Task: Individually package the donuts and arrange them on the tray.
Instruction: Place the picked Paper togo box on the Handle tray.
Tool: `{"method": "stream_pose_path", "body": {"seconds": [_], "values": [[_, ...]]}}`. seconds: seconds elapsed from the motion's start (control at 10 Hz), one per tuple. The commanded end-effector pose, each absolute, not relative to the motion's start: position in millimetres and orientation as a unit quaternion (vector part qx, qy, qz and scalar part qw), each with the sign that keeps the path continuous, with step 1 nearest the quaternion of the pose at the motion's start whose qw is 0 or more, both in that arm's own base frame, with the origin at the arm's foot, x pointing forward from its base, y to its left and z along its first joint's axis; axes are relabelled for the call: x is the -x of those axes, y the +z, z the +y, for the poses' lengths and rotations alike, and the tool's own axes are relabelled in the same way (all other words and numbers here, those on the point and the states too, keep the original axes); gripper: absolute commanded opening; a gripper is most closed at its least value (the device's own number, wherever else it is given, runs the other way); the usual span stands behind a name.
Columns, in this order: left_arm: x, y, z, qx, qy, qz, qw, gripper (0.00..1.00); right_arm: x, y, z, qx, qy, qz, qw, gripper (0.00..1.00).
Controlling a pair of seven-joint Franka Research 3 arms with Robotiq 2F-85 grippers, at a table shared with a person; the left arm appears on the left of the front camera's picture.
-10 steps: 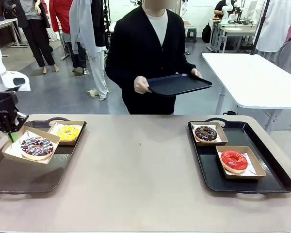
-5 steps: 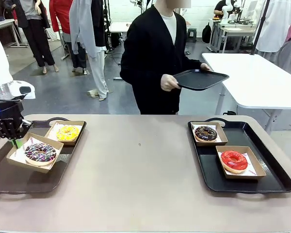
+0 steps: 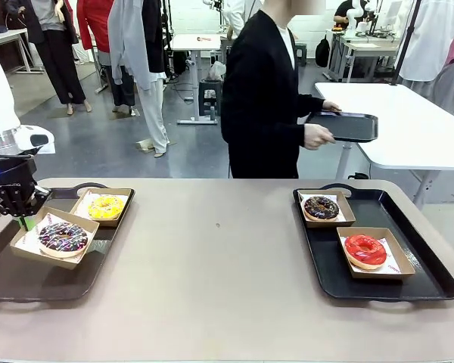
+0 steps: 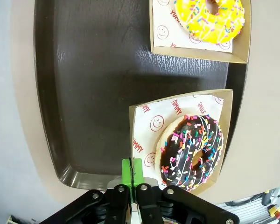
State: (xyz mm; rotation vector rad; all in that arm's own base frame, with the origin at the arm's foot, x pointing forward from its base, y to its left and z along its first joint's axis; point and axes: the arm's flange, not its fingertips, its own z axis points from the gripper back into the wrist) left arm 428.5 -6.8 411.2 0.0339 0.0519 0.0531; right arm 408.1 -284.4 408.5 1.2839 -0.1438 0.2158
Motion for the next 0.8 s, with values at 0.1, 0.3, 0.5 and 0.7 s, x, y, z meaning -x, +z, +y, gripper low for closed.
{"method": "stream_pose_path", "body": {"seconds": [0.1, 0.3, 0.5, 0.7], "values": [[-433.2, 409.3, -2.8, 0.003, 0.014, 0.017, 1.0, 0.01, -408.8, 409.7, -283.8, -0.596, 0.096, -0.064, 0.795, 1.0], [-434.4, 402.4, -3.0, 0.018, -0.001, 0.004, 1.0, 0.01, -408.8, 409.7, -283.8, -0.596, 0.096, -0.064, 0.795, 1.0], [-434.9, 397.3, -6.3, 0.012, -0.011, 0.005, 1.0, 0.01, -408.8, 409.7, -283.8, -0.596, 0.096, -0.064, 0.795, 1.0], [-436.6, 391.1, -12.2, -0.001, -0.019, 0.009, 1.0, 0.01, -408.8, 409.7, -283.8, -0.596, 0.096, -0.064, 0.795, 1.0]]}}
